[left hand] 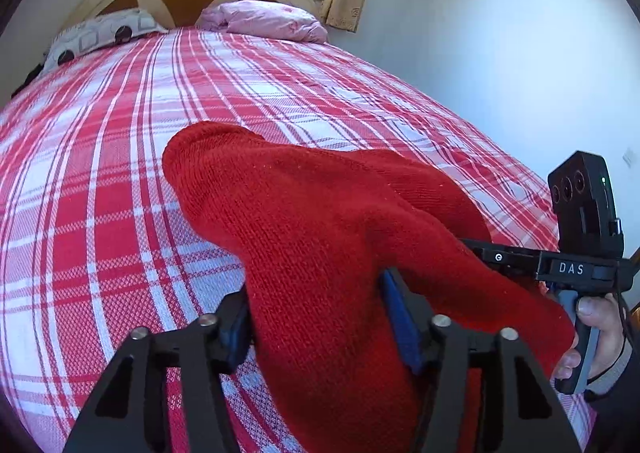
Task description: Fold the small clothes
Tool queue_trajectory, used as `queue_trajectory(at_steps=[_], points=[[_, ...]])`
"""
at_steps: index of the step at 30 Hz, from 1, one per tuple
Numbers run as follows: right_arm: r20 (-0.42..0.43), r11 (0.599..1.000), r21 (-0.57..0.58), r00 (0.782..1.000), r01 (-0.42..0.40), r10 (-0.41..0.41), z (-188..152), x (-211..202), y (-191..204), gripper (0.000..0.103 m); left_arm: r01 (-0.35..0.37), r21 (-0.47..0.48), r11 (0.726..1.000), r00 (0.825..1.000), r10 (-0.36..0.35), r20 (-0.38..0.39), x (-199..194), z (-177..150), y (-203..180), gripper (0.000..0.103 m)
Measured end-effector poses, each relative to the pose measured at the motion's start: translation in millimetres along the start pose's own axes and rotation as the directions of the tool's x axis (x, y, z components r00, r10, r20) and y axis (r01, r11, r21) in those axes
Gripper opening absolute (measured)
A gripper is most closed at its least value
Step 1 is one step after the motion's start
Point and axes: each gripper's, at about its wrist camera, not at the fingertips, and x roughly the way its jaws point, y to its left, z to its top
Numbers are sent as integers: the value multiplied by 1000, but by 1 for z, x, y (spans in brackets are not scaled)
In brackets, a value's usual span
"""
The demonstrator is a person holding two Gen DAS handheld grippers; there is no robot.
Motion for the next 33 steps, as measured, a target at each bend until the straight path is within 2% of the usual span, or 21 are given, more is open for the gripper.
queue_trajectory(at_steps=[2, 6, 9, 16, 22, 33], points=[[-1, 1000, 4, 1000, 0, 0, 0, 0, 0, 40, -5, 1, 1000, 1000, 5, 1, 1, 0, 0, 55], [2, 1000, -4, 1000, 18, -18, -1, -1, 4, 38, -30, 9, 1000, 1000, 30, 8, -4, 1, -2, 41], [8, 998, -34, 999, 53, -53, 0, -3, 16, 35, -52, 10, 999, 999, 52, 13, -10, 2, -4, 38], [32, 997, -46, 998, 57, -55, 1, -12, 30, 33, -84, 41, 996, 996, 82, 46, -34, 3, -14, 35], [37, 998, -44, 998, 55, -53, -2, -15, 43, 32, -106, 50, 993, 994, 104, 44, -49, 4, -19, 35], [66, 999, -43, 998, 22, -19, -16, -32, 69, 31, -119, 30, 992, 990, 116, 74, -82, -3, -21, 35]])
